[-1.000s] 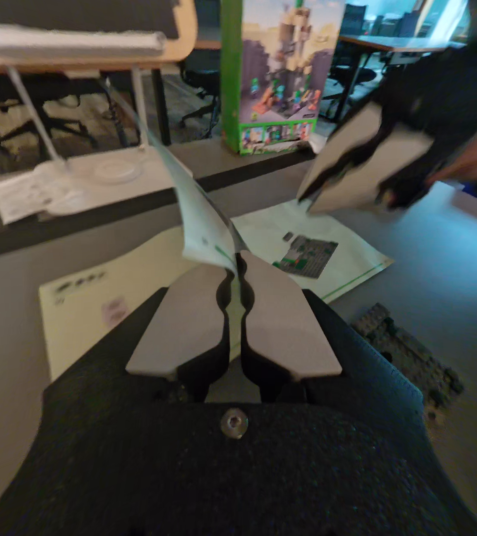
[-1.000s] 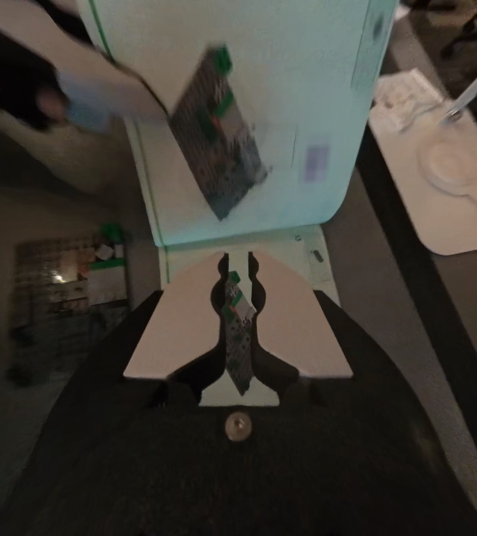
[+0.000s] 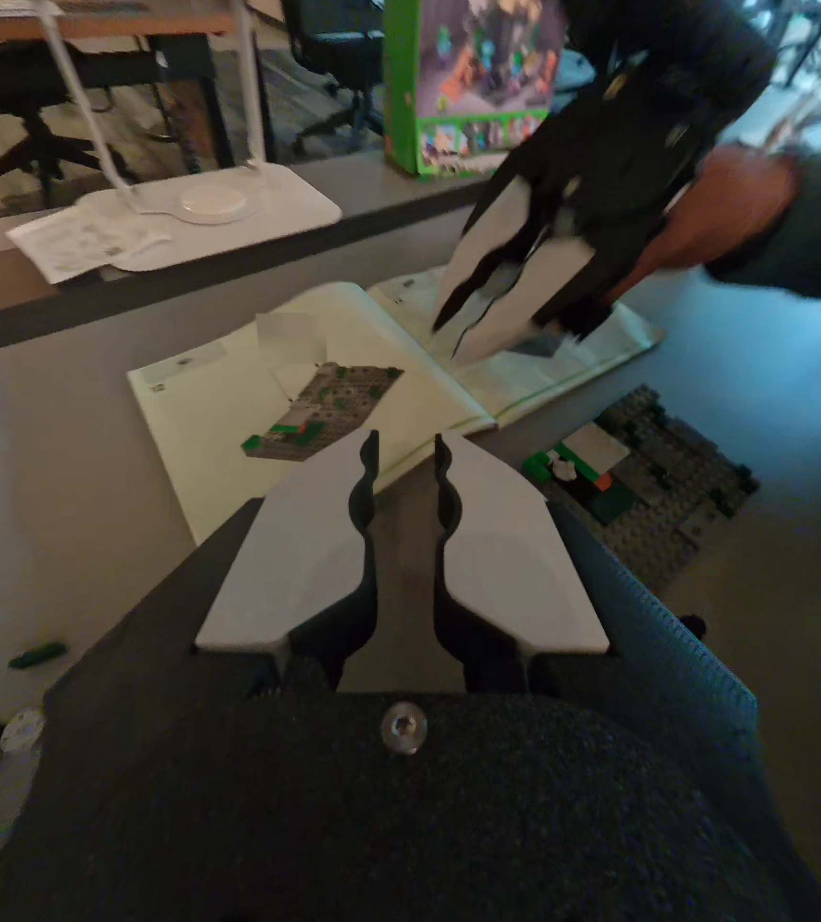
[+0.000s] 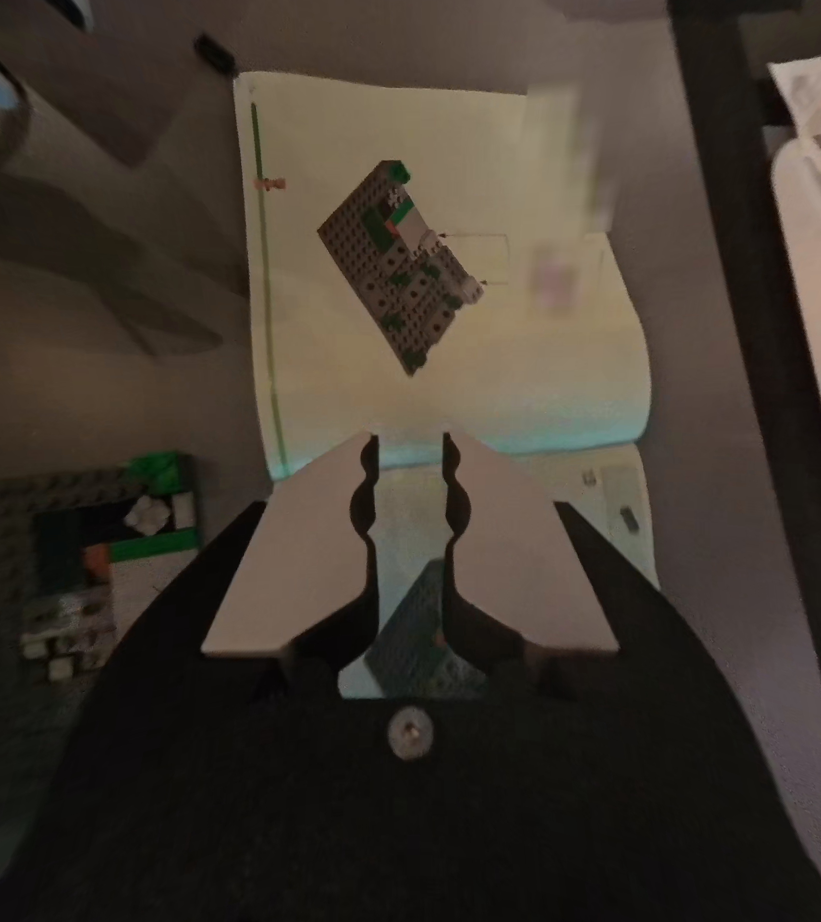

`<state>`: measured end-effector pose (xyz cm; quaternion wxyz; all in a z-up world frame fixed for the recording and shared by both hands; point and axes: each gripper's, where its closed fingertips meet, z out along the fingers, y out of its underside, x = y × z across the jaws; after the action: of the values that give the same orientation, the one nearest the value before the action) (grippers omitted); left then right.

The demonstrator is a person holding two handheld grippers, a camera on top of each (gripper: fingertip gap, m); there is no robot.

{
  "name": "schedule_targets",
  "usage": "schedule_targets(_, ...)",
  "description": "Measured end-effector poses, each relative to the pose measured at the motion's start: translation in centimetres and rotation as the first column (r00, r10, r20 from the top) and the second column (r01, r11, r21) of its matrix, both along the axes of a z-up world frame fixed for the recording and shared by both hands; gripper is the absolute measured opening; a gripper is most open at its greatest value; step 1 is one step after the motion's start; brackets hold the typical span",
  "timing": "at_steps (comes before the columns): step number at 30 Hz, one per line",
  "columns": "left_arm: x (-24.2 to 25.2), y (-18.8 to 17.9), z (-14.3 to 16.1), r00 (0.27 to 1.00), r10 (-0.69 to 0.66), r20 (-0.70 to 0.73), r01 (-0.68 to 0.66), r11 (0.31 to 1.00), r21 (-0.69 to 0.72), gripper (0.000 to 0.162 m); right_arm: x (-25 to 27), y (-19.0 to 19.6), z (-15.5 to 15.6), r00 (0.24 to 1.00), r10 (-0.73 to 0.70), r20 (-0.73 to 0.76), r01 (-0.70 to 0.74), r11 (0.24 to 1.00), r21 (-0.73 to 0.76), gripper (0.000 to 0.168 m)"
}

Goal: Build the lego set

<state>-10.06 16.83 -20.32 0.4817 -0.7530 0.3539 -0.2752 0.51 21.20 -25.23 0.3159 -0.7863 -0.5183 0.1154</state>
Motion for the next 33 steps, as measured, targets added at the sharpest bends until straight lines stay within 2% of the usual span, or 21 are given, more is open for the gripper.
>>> schedule_targets(5, 0.4, -0.1, -1.5, 0.992, -0.056, -0.112, 0.063, 0.996, 0.058, 0.020, 6.2, -4.0, -1.0, 0.973, -0.225, 0.060, 0.227, 0.974, -0.022, 0.034)
schedule_targets(9, 0.7, 0.8, -2.1, 0.979, -0.058, -0.193, 0.082, 0.990, 0.119, 0.020, 10.2, -6.3, -2.1, 0.899, -0.437, 0.000, 0.437, 0.898, -0.049, 0.031)
schedule_targets(12, 0.7, 1.6, -2.8, 0.969, -0.031, -0.245, 0.074, 0.983, 0.166, 0.020, 12.4, -6.6, -3.1, 0.852, -0.523, -0.016, 0.522, 0.852, -0.044, 0.029)
schedule_targets(23, -0.3, 1.8, -4.8, 0.954, 0.013, -0.299, 0.047, 0.981, 0.190, 0.015, 14.1, -5.6, -3.1, 0.871, -0.479, -0.113, 0.477, 0.878, -0.041, 0.029)
schedule_targets(27, -0.5, 2.1, -4.9, 0.961, 0.020, -0.277, 0.030, 0.984, 0.175, 0.010, 13.7, -5.1, -1.4, 0.878, -0.415, -0.237, 0.443, 0.893, 0.076, 0.022)
schedule_targets(30, -0.6, 2.4, -4.9, 0.964, 0.023, -0.265, 0.024, 0.984, 0.174, 0.006, 13.8, -4.6, 0.3, 0.850, -0.385, -0.360, 0.461, 0.874, 0.153, 0.018)
schedule_targets(33, -1.0, 3.3, -4.5, 0.969, 0.057, -0.242, -0.010, 0.981, 0.192, 0.006, 14.4, -4.4, 0.9, 0.825, -0.383, -0.416, 0.496, 0.844, 0.205, 0.004)
